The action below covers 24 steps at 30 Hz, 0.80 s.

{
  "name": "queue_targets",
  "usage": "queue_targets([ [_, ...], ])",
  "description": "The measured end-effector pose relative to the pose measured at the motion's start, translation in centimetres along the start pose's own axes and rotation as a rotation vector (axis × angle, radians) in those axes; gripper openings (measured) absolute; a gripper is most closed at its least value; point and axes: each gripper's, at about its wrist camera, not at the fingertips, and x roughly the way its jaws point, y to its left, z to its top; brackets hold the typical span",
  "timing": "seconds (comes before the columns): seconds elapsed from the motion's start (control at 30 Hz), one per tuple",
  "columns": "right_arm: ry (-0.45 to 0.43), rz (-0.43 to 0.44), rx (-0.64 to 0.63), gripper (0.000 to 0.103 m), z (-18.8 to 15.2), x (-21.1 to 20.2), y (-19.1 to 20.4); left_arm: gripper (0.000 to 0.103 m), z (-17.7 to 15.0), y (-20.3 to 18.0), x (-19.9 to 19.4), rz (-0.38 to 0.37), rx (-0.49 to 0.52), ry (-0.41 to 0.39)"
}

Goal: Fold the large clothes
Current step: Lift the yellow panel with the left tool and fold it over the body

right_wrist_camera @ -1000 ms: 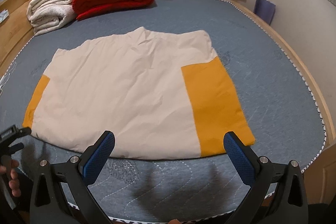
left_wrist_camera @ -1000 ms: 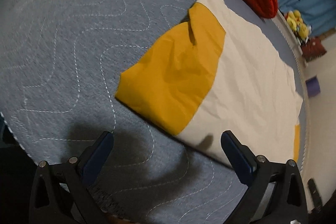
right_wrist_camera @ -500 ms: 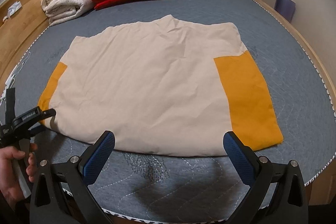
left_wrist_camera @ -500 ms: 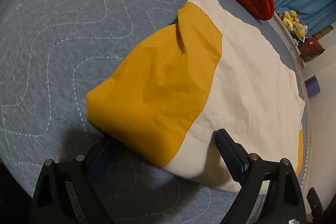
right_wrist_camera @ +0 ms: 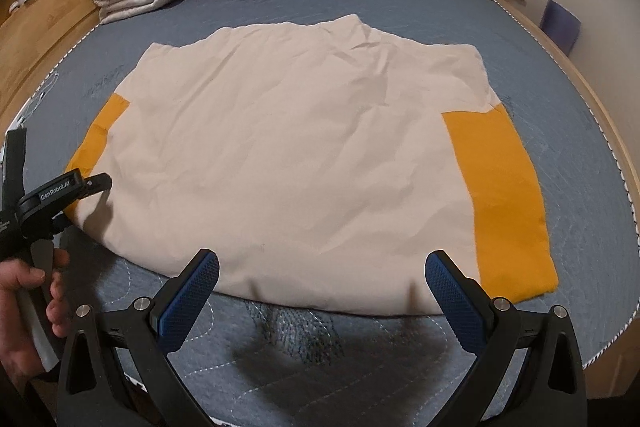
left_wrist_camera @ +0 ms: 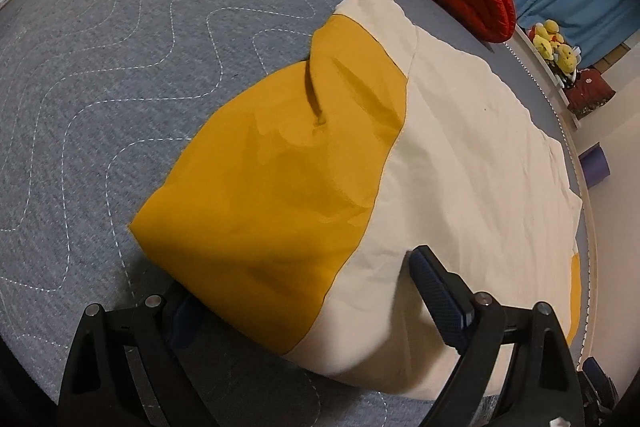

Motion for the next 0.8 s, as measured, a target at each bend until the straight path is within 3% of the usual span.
queue_targets([
  [0.2,0.007,0.002,-0.018,0.102,0.5,0.7,0.8,0.089,0.4,-0.3,0.3,-0.003,-0.003,-0.011],
  [0.37,0.016,0.0,-0.033,0.102,0.8,1.3,1.2,0.046,0.5,0.0,-0.2,-0.025,-0.01,-0.036],
  [0.47,0.013,-0.001,-0.035,0.102,0.9,1.4,1.1,0.026,0.7,-0.1,-1.0,-0.058,0.007,-0.054],
  [0.7,-0.002,0.055,-0.074,0.102,0.8,1.2,2.6,0.02,1.2,0.1,-4.2,-0.146,0.021,-0.083],
  [0.8,-0.019,0.082,-0.103,0.102,0.8,0.9,3.4,0.02,1.2,0.3,-5.7,-0.141,0.051,-0.09],
])
